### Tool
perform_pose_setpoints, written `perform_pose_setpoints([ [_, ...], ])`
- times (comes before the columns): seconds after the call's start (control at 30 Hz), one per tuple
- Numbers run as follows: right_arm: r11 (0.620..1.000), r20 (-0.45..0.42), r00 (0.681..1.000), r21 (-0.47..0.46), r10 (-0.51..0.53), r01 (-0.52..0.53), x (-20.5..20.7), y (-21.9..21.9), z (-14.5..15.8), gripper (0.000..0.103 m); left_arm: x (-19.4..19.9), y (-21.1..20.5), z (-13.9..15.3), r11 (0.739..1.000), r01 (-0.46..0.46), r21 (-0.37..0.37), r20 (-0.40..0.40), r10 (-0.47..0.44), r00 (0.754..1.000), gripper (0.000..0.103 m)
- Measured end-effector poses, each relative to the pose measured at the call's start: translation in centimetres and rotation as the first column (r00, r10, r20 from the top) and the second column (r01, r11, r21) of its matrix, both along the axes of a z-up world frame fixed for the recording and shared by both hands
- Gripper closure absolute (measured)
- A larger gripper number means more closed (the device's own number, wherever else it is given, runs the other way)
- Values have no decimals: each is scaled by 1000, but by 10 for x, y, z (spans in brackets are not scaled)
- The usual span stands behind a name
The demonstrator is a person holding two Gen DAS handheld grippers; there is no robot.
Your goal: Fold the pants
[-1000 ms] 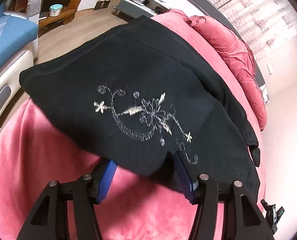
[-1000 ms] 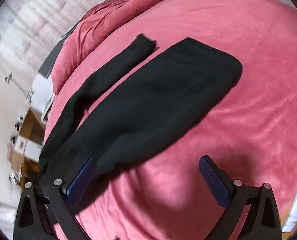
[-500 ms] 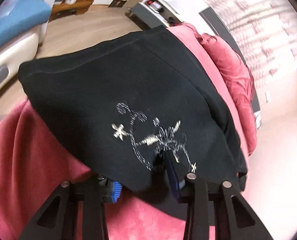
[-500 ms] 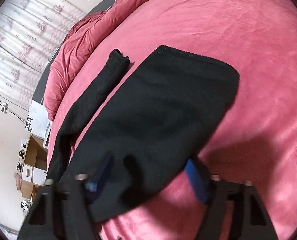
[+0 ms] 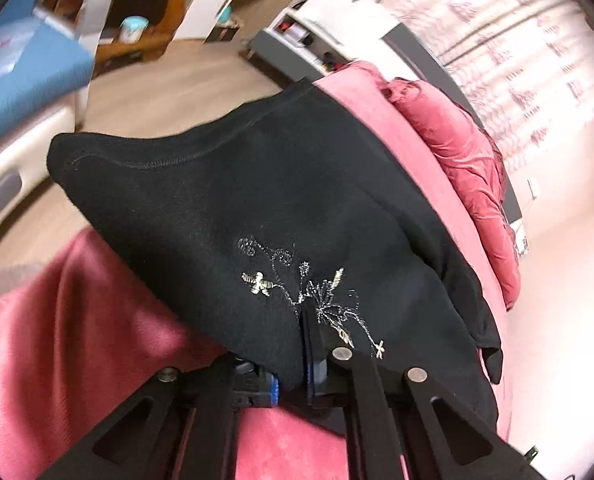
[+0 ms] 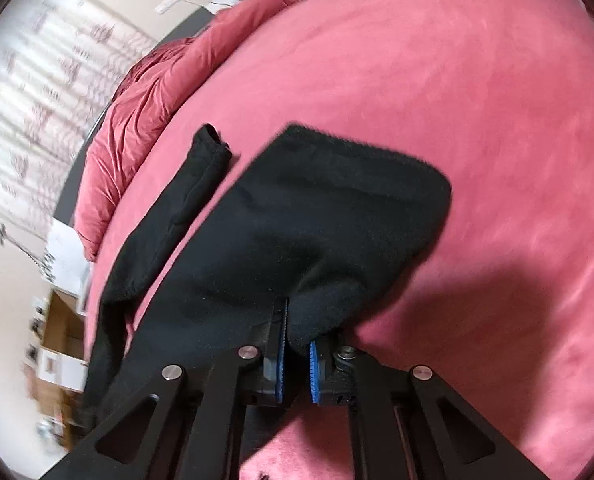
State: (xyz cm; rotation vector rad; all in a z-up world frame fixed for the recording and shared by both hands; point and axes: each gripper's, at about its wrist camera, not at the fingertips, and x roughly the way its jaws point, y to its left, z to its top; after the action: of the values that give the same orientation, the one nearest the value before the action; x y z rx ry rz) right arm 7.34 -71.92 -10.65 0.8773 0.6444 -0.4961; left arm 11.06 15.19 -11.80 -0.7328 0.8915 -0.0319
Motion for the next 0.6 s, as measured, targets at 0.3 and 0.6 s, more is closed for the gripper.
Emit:
perform_pose_setpoints([
  [0.3,995,14,1000,-95,-7,8,-26,-2,41,96,-39,-2,33,996,78,35,52,-79,996,96],
  [0.6,996,-17,1000,-89,-20,18,-74,-2,37,96,-79,-3,39,991,124,46,25,-126,992,96],
])
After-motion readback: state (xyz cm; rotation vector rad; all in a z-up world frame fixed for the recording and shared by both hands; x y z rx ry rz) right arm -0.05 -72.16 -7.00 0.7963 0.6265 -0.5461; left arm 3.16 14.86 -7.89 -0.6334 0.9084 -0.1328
